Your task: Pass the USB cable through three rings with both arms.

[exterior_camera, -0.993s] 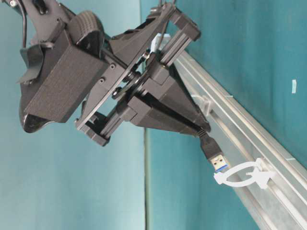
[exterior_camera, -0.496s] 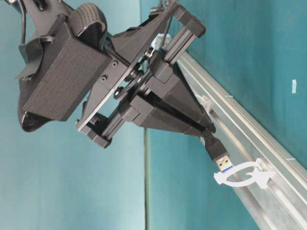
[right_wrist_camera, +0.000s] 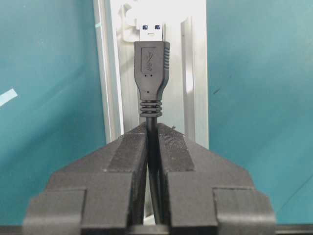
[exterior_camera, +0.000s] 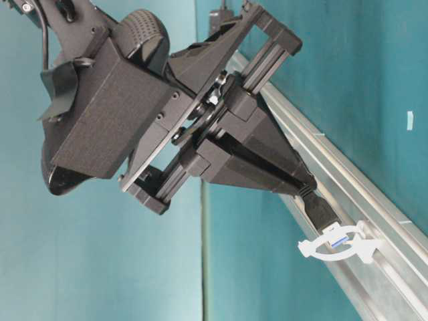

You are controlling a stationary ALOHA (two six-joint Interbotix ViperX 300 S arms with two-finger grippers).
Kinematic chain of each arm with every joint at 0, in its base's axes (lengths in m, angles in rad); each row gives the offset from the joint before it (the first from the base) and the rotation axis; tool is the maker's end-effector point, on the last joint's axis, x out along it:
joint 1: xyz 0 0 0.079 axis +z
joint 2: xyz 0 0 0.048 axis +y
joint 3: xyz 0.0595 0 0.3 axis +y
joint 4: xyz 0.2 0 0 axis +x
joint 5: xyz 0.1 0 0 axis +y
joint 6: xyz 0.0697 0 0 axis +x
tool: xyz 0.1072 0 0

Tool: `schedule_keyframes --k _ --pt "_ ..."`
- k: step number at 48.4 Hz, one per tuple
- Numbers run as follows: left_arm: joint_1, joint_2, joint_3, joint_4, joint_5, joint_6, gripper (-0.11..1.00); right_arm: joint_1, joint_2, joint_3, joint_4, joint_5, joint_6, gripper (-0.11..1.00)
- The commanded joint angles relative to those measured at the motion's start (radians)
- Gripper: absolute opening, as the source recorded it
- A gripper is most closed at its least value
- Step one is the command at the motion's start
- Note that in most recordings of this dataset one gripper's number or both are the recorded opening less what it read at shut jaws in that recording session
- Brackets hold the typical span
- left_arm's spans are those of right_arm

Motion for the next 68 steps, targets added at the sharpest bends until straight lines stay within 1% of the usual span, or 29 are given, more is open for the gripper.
schedule_keyframes --k 1,9,15,25,32,39,57,68 --pt "-0.009 -0.003 -0.017 0.005 -0.011 -0.002 0.93 0.014 0.011 -0.020 -0.002 -0.006 -0.006 0.07" --pt "-0.035 0.020 -0.025 0.005 -0.025 -0.020 0.93 0.029 0.020 -0.043 -0.002 0.000 -0.006 0.07" --pt "-0.035 0.064 -0.037 0.005 -0.078 -0.025 0.93 0.032 0.025 -0.048 0.002 0.000 -0.005 0.07" --pt "-0.035 0.193 -0.078 0.005 -0.150 -0.025 0.93 0.037 0.025 -0.048 0.005 -0.002 -0.005 0.07" --pt "-0.035 0.302 -0.138 0.005 -0.158 -0.025 0.93 0.038 0.026 -0.051 0.014 -0.009 -0.005 0.07" --pt "-0.035 0.360 -0.173 0.005 -0.158 -0.025 0.93 0.040 0.028 -0.057 0.017 -0.009 -0.005 0.07" --pt "-0.032 0.390 -0.147 0.005 -0.156 -0.025 0.93 0.054 0.031 -0.060 0.018 -0.009 -0.005 0.07" --pt "-0.029 0.446 -0.152 0.005 -0.183 -0.023 0.93 0.061 0.034 -0.066 0.023 -0.015 -0.003 0.07"
